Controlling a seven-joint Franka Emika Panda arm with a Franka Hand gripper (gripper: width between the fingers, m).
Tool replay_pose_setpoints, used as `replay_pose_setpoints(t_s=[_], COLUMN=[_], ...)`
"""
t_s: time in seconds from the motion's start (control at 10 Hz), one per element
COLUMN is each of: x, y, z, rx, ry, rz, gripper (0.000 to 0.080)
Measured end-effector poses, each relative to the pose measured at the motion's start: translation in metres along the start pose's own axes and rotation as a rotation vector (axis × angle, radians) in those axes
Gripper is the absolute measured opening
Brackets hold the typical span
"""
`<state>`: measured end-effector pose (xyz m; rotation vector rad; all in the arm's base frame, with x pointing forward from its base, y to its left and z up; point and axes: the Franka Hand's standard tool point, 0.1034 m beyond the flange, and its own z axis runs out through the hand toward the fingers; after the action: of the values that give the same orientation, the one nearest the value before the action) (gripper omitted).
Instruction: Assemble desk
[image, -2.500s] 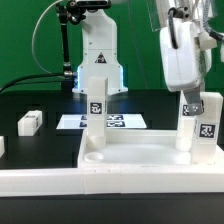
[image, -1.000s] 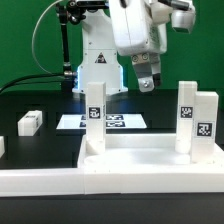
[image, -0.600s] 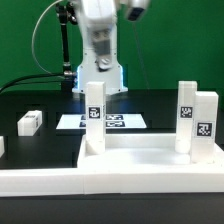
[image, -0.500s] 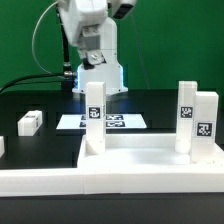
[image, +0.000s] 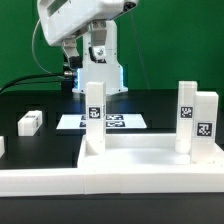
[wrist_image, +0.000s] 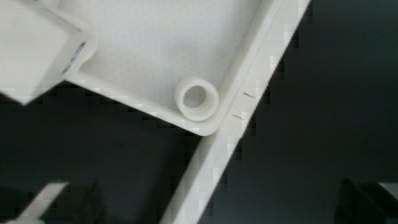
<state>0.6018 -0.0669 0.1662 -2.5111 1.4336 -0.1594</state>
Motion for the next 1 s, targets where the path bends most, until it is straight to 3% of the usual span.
replay_pose_setpoints(t_s=[0.3, 0.6, 0.7, 1.0], x=[0.015, 0.043, 0.048, 0.044], y=[0.048, 0.128, 0.14, 0.141], z=[0.001, 0.008, 0.01, 0.012], rx=[-0.021, -0.07, -0.083, -0.084], ry=[-0.003, -0.025, -0.023, -0.055], rz=[-0.289, -0.635, -0.687, -0.716], gripper=[0.0649, 0.0649, 0.0649, 0.0649])
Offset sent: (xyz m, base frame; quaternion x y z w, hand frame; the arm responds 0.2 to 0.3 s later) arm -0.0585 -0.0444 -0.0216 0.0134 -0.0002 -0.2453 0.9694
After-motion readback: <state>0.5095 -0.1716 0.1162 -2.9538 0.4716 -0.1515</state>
